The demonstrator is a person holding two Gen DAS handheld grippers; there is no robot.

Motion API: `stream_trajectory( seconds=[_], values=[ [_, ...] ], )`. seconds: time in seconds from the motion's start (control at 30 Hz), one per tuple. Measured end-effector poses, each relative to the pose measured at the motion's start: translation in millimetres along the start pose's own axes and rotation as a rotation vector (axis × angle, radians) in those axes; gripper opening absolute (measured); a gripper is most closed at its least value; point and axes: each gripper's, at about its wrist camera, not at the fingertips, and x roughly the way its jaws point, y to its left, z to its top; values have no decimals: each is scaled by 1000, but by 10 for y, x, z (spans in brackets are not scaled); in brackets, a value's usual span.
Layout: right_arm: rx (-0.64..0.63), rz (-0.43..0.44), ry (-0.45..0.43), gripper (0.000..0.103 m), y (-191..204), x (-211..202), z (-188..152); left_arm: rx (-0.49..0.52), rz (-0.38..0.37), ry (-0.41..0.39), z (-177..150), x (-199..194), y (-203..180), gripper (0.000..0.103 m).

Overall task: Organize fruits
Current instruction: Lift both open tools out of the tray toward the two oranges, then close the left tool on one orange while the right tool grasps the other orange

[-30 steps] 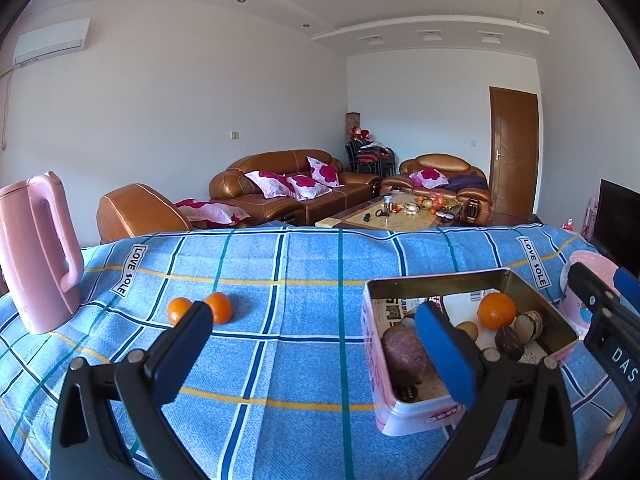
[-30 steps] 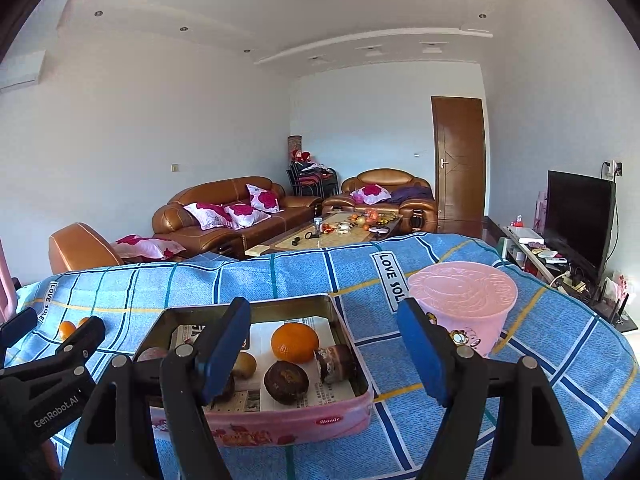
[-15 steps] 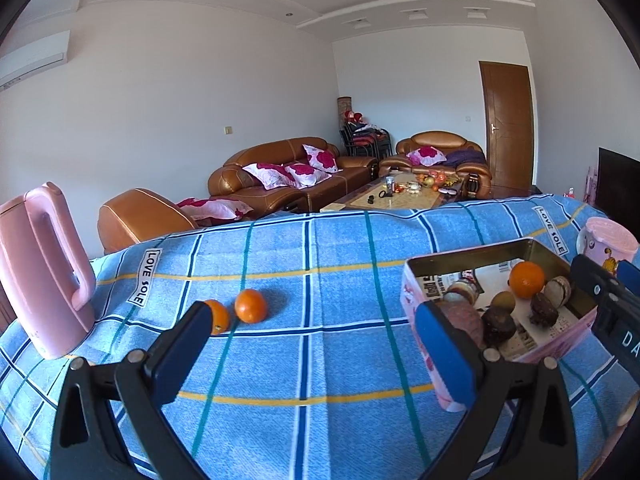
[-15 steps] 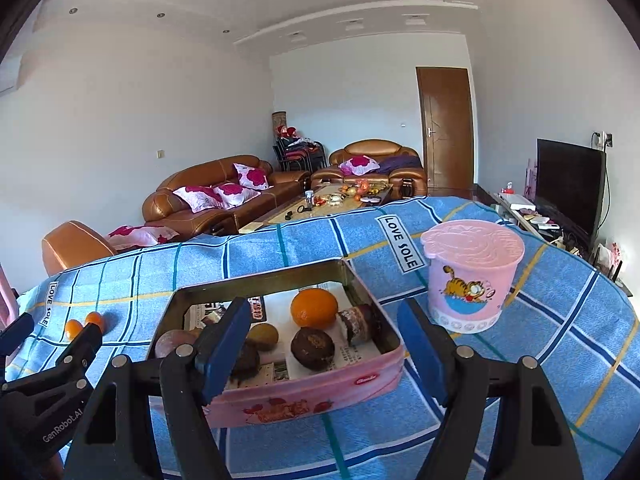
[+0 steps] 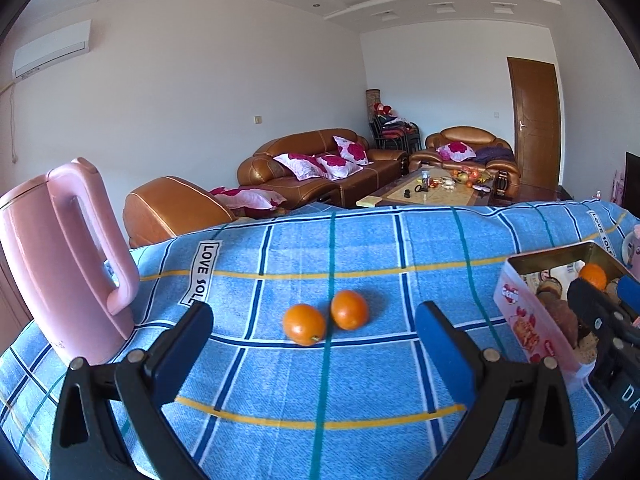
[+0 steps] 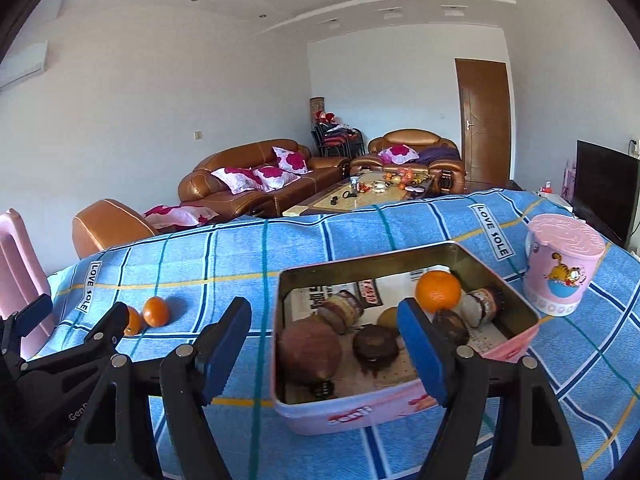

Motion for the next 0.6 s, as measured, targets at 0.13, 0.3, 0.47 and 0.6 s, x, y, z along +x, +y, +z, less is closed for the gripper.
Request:
stream_trajectory(
  seconds=[0.13, 0.3, 0.47, 0.6],
  values=[
    [-14, 34, 24, 77, 237, 92, -12, -48, 48, 34, 0, 140, 282, 103],
    [-30, 89, 68, 77, 520, 243, -10, -156, 109, 115, -40, 343, 697, 103],
    [-56, 160, 146, 77, 812, 470, -19, -211, 153, 170, -91, 470, 953, 103],
    [-108, 231, 257, 76, 1071, 757, -46, -249, 190, 209, -142, 532, 1128, 103]
  ],
)
